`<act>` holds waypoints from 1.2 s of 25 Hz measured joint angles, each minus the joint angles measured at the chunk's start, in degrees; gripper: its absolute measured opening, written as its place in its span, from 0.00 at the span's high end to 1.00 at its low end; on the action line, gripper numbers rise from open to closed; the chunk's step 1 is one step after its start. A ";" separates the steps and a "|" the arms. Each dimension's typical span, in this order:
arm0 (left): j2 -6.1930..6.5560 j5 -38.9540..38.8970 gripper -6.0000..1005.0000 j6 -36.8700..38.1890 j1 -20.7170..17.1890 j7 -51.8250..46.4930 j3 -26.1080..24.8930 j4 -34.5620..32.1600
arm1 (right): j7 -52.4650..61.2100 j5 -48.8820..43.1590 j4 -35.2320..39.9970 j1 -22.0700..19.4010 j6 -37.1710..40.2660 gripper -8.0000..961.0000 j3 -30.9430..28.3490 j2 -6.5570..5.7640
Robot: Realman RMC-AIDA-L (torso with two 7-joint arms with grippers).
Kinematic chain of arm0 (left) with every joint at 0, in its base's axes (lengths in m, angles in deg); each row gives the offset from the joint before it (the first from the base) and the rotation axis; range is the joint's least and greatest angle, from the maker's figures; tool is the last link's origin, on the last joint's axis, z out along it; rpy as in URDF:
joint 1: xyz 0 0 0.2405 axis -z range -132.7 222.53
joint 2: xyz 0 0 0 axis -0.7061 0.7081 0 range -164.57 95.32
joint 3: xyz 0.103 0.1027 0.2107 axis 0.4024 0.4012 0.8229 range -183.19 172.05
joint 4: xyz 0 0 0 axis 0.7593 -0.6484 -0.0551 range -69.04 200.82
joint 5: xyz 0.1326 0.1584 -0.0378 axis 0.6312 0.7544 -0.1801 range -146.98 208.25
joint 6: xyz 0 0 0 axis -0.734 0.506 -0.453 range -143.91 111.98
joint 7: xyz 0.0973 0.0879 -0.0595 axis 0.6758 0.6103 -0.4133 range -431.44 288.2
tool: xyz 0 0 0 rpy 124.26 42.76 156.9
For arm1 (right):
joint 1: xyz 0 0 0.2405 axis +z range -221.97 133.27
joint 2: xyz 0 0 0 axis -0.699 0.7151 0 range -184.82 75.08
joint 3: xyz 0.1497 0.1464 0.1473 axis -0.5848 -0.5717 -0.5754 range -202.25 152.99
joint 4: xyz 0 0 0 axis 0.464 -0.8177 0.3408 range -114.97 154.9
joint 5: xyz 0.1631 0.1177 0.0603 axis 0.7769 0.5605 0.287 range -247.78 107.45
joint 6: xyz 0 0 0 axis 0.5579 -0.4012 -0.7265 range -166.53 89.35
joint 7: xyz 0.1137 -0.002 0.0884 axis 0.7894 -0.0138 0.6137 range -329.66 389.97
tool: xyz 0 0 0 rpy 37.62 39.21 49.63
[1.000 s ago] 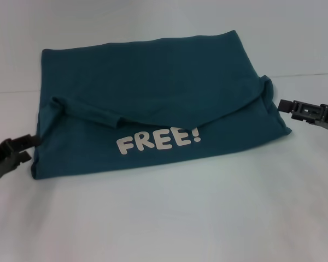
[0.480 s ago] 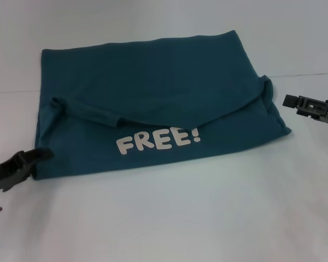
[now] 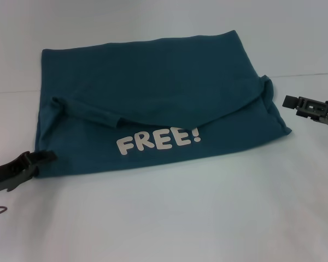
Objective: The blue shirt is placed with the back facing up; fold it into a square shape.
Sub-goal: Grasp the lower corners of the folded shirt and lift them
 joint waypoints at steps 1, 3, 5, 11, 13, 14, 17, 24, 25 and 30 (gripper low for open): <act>-0.10 0.02 0.42 -0.03 -0.05 -0.01 -0.01 -0.21 | 0.00 -0.02 0.00 0.03 0.00 0.11 0.00 -0.01; -0.21 0.21 0.46 -0.05 -0.08 -0.03 -0.03 -0.45 | 0.00 -0.07 0.00 0.05 0.02 0.11 0.07 -0.10; -0.15 0.26 0.50 0.11 -0.01 0.17 -0.03 -0.46 | 0.00 -0.17 0.00 0.05 0.03 0.11 0.31 -0.21; 0.10 0.39 0.75 0.75 -0.09 1.10 0.04 -0.73 | 0.97 -1.89 0.01 0.23 0.04 0.11 0.60 -0.79; 0.23 0.39 0.82 1.33 -0.01 1.03 -0.06 -0.79 | 2.95 -4.36 0.17 0.92 0.05 0.11 0.62 -1.40; 0.40 0.39 0.85 1.75 0.09 0.86 -0.10 -0.80 | 4.55 -6.32 0.30 1.57 0.06 0.11 0.62 -2.01; 1.16 0.77 0.94 3.06 0.79 -0.05 -0.06 -0.87 | 11.73 -13.97 0.52 4.55 0.06 0.11 0.61 -4.38; 2.17 4.83 0.96 3.68 2.71 -2.98 -0.05 -1.03 | 22.43 -29.57 1.70 11.90 -1.52 0.11 0.41 -7.41; 2.27 4.88 0.96 3.81 2.94 -3.09 -0.05 -1.04 | 22.83 -30.93 1.91 12.69 -1.90 0.11 0.41 -7.31; 2.71 4.89 0.96 5.07 3.79 -3.87 -0.18 -1.06 | 23.42 -37.64 1.14 16.92 -5.17 0.11 0.76 -5.94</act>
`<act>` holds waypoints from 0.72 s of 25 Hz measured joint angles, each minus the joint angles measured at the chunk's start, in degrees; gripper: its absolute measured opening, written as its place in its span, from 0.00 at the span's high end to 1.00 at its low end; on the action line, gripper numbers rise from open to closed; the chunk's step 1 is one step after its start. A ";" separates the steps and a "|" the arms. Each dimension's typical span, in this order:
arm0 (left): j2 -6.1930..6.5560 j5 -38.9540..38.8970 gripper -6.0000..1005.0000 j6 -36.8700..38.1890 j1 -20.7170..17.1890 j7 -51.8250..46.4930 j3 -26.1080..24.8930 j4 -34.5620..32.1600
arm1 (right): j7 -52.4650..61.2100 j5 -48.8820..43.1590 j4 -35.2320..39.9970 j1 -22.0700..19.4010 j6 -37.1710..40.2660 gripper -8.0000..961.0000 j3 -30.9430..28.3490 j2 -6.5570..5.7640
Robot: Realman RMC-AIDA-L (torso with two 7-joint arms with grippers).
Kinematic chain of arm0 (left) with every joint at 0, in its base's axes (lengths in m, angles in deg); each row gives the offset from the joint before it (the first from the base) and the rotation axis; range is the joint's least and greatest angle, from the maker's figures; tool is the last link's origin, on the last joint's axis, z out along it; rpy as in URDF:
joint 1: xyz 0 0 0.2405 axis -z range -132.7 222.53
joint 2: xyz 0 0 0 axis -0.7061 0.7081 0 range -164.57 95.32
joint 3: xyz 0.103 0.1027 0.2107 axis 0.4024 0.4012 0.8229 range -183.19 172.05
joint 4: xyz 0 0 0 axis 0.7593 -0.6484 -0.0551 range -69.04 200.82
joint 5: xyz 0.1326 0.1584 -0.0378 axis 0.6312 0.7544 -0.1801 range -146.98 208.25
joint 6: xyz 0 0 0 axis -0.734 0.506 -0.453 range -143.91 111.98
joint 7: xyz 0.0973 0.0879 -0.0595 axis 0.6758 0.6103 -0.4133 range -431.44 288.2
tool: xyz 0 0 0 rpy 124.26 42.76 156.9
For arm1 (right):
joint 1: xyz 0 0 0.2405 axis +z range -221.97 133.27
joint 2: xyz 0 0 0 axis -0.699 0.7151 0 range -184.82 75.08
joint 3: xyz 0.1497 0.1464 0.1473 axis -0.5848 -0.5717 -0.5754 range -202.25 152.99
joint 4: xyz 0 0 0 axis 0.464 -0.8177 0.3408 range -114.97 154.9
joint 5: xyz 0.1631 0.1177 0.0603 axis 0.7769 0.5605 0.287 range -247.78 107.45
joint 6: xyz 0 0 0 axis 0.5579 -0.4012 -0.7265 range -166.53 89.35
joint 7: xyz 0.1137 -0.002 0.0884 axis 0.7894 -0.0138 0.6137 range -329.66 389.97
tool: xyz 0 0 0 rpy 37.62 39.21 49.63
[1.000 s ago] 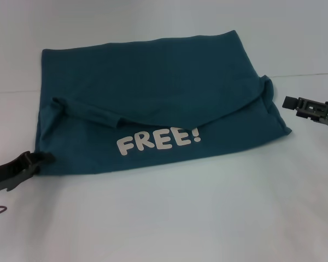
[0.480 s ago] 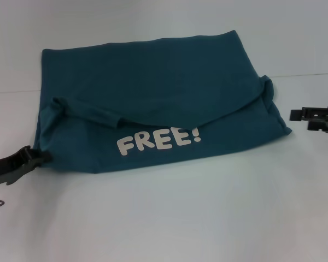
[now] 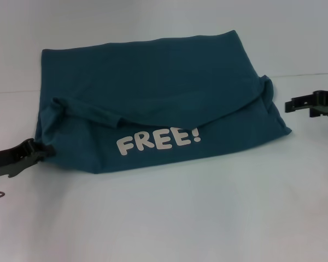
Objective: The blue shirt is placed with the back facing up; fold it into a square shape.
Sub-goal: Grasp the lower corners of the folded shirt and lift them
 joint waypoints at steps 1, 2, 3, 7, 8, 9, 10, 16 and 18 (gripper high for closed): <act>0.07 0.00 0.96 0.11 0.05 -0.17 0.00 0.00 | 0.02 -0.71 -0.32 0.57 -0.62 0.11 0.24 0.33; 0.09 0.00 0.96 0.18 0.06 -0.31 0.00 0.00 | 0.04 -1.30 -0.72 1.13 -1.50 0.11 0.70 0.62; 0.09 0.00 0.96 0.21 0.08 -0.38 0.00 -0.01 | 0.05 -1.71 -1.17 1.57 -2.40 0.11 1.33 0.92; 0.10 0.00 0.96 0.13 0.09 -0.50 -0.10 -0.07 | -0.39 -2.10 -3.08 2.23 -7.85 0.12 5.42 2.06; 0.09 0.00 0.96 -0.05 0.09 -0.51 -0.10 -0.08 | -0.51 -2.12 -3.52 2.28 -8.86 0.12 6.24 2.25; 0.10 0.00 0.96 -0.16 0.09 -0.51 -0.11 -0.09 | -0.55 -2.14 -4.11 2.36 -10.14 0.13 7.31 2.41; 0.10 0.00 0.96 -0.25 0.08 -0.52 -0.10 -0.09 | -0.59 -2.15 -4.58 2.43 -11.06 0.13 8.10 2.57; 0.03 0.00 0.96 -0.59 0.14 -0.51 0.09 -0.09 | -0.84 -2.11 -5.69 2.55 -15.36 0.15 9.25 3.83; -0.03 -0.01 0.96 -0.63 0.15 -0.51 0.11 -0.09 | -0.91 -2.11 -6.01 2.55 -16.70 0.16 9.75 4.33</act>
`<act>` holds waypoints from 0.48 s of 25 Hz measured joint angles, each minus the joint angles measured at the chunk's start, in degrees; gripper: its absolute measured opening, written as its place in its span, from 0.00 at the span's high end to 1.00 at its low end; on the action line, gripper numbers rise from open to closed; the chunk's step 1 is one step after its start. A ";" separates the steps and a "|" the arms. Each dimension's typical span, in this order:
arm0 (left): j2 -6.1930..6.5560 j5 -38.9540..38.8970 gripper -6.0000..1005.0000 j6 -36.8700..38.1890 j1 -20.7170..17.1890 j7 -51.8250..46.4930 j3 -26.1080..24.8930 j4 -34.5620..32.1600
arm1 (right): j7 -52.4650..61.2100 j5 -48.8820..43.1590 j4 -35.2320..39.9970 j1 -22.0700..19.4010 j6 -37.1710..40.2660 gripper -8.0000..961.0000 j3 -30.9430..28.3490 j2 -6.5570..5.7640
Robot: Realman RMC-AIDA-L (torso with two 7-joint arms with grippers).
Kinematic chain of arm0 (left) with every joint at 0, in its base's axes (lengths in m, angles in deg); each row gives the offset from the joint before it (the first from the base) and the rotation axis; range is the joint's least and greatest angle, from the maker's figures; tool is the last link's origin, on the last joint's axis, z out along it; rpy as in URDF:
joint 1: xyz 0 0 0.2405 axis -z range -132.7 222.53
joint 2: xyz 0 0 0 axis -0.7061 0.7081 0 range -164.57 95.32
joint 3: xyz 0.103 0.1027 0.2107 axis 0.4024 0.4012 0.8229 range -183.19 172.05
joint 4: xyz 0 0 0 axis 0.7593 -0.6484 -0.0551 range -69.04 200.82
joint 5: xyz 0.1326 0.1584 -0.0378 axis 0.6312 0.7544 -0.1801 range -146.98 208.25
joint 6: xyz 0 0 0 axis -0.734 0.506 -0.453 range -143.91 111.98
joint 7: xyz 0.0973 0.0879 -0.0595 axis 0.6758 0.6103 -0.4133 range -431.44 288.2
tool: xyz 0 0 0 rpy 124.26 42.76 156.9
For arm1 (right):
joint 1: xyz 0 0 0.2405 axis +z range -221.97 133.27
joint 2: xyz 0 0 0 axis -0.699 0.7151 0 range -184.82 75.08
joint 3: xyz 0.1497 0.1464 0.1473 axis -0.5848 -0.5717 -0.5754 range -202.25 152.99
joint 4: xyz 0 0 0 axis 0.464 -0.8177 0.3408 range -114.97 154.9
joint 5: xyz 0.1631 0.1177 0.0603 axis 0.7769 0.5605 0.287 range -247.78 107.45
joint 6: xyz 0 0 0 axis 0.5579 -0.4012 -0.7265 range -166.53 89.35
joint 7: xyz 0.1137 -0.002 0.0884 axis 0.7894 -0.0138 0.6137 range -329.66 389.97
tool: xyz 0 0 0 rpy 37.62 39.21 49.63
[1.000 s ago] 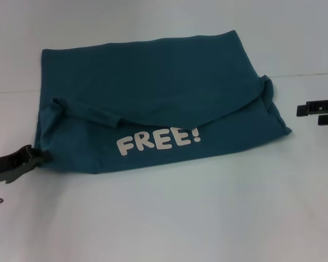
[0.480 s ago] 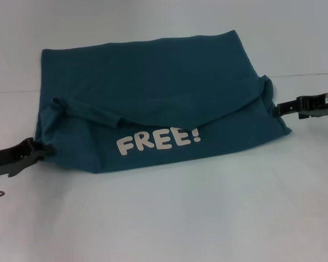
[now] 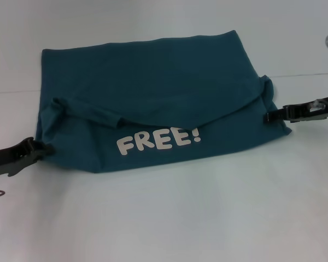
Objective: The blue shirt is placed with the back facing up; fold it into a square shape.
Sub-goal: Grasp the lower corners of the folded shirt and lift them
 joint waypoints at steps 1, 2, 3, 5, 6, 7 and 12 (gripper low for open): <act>-0.03 0.00 0.96 0.00 0.00 0.00 0.01 0.00 | -0.09 0.00 -0.37 0.00 -0.71 0.17 0.43 0.26; -0.07 0.00 0.96 -0.01 0.00 0.01 0.02 0.02 | -0.17 0.00 -0.87 0.03 -1.62 0.17 0.90 0.42; -0.09 0.00 0.96 -0.01 0.00 0.01 0.03 0.04 | -0.27 0.00 -1.41 0.08 -2.42 0.17 1.34 0.58; -0.14 0.00 0.96 -0.01 -0.04 0.01 0.04 0.09 | -0.69 -0.01 -2.58 0.39 -3.54 0.18 1.84 0.77; -0.16 0.00 0.96 -0.01 -0.08 0.01 0.04 0.09 | -0.98 -0.02 -3.11 0.58 -3.85 0.19 1.95 0.86; -0.18 0.00 0.96 -0.01 -0.12 0.01 0.04 0.09 | -1.16 -0.04 -3.62 0.78 -4.11 0.19 1.98 0.95; -0.22 0.00 0.96 0.03 -0.24 -0.02 0.04 0.09 | -1.13 -0.04 -4.29 1.06 -4.63 0.21 1.96 1.07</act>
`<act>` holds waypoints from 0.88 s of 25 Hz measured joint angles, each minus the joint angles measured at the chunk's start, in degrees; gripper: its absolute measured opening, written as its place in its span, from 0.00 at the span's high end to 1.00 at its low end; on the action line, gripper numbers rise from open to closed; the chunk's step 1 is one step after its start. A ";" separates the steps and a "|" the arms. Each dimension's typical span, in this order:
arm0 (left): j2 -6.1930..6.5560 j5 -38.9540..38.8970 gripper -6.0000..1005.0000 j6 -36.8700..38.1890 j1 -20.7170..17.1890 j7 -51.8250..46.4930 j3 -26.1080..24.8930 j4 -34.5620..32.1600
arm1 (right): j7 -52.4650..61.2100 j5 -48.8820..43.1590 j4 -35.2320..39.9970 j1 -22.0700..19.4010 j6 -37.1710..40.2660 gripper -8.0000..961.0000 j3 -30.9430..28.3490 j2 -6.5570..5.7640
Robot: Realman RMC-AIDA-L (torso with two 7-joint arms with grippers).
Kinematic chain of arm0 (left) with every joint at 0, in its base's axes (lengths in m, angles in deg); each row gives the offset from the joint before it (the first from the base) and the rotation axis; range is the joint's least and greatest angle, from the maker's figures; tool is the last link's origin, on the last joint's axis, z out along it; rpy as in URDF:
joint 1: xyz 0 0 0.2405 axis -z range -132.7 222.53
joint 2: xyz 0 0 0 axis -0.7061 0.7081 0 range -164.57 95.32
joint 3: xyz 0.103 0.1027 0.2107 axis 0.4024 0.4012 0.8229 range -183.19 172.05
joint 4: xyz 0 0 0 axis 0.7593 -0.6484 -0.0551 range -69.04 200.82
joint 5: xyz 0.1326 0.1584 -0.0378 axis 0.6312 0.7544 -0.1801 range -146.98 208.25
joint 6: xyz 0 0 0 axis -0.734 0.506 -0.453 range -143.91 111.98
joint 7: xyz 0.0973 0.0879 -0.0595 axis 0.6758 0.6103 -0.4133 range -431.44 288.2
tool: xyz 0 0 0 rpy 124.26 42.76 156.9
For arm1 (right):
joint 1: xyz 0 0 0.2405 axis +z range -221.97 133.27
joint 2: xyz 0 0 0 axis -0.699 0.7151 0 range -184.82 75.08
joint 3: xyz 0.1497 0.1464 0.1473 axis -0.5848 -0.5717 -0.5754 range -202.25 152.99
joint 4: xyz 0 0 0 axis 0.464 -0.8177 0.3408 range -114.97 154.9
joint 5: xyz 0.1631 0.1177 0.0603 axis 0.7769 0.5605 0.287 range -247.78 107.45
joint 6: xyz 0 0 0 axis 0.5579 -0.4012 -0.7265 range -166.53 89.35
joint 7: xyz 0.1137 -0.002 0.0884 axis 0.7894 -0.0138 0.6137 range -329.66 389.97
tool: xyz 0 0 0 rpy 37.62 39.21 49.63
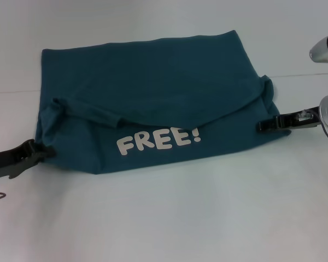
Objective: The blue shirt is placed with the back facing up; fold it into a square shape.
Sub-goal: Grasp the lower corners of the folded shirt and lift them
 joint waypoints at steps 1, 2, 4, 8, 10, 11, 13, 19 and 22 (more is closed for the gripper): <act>0.00 0.00 0.96 0.02 -0.03 0.00 0.00 0.00 | 0.14 0.10 0.29 -0.14 0.11 0.21 -0.14 0.02; 0.00 0.00 0.96 0.04 -0.03 -0.01 0.00 0.00 | 0.21 0.23 0.76 -0.35 0.25 0.22 -0.35 0.04; 0.00 0.00 0.96 0.08 -0.04 -0.02 0.00 0.00 | 0.22 0.23 1.20 -0.62 0.48 0.23 -0.43 0.08; 0.00 0.00 0.96 0.07 0.02 -0.08 0.00 0.00 | 0.21 -0.54 1.09 -0.62 0.81 0.35 0.05 0.07; 0.02 0.00 0.96 0.05 0.13 -0.12 0.00 0.02 | 0.22 -0.71 1.07 -0.62 0.81 0.44 0.07 0.08; 0.03 0.00 0.96 0.05 0.15 -0.12 0.00 0.02 | 0.22 -0.72 1.04 -0.62 0.81 0.48 0.08 0.04; 0.04 0.00 0.96 0.05 0.16 -0.13 0.00 0.01 | 0.22 -0.73 1.00 -0.62 0.81 0.53 0.09 -0.05; 0.11 0.00 0.96 0.15 0.20 -0.16 -0.01 -0.01 | 0.24 -0.66 1.76 -0.77 2.04 0.68 -0.44 -0.36; 0.28 0.00 0.96 0.71 0.32 -0.20 0.00 -0.02 | 0.24 -0.70 3.46 -1.02 3.97 0.76 -0.38 -0.47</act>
